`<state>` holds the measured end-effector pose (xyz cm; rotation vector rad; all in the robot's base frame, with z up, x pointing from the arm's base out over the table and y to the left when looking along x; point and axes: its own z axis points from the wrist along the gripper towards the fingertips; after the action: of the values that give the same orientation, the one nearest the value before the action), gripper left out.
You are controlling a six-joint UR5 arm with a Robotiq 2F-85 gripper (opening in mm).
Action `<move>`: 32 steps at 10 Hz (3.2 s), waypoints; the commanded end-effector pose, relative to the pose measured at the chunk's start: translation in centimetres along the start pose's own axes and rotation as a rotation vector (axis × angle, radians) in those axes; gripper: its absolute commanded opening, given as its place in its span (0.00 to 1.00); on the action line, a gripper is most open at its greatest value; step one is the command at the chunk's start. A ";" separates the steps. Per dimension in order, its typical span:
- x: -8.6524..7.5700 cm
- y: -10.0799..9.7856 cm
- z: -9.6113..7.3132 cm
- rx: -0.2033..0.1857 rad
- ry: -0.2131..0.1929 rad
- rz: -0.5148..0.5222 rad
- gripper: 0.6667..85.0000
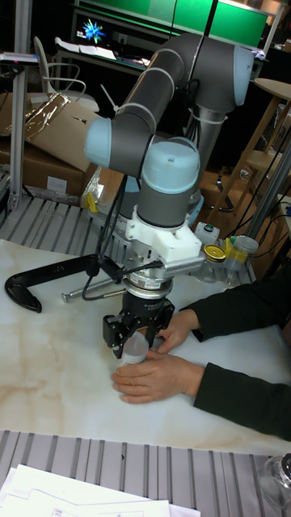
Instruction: Unscrew the lid from the jar
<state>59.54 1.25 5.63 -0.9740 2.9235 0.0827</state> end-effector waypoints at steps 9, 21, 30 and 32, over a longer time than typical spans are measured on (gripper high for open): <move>-0.9 -0.3 -1.8 0.198 0.140 -0.937 0.40; 2.8 -5.1 -8.3 0.145 0.082 -0.457 0.45; 4.7 -7.6 -7.0 0.140 0.073 -0.335 0.83; 3.7 -6.0 -6.8 0.098 0.053 -0.299 0.87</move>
<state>60.03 -7.86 12.01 -1.4676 2.7360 -0.1888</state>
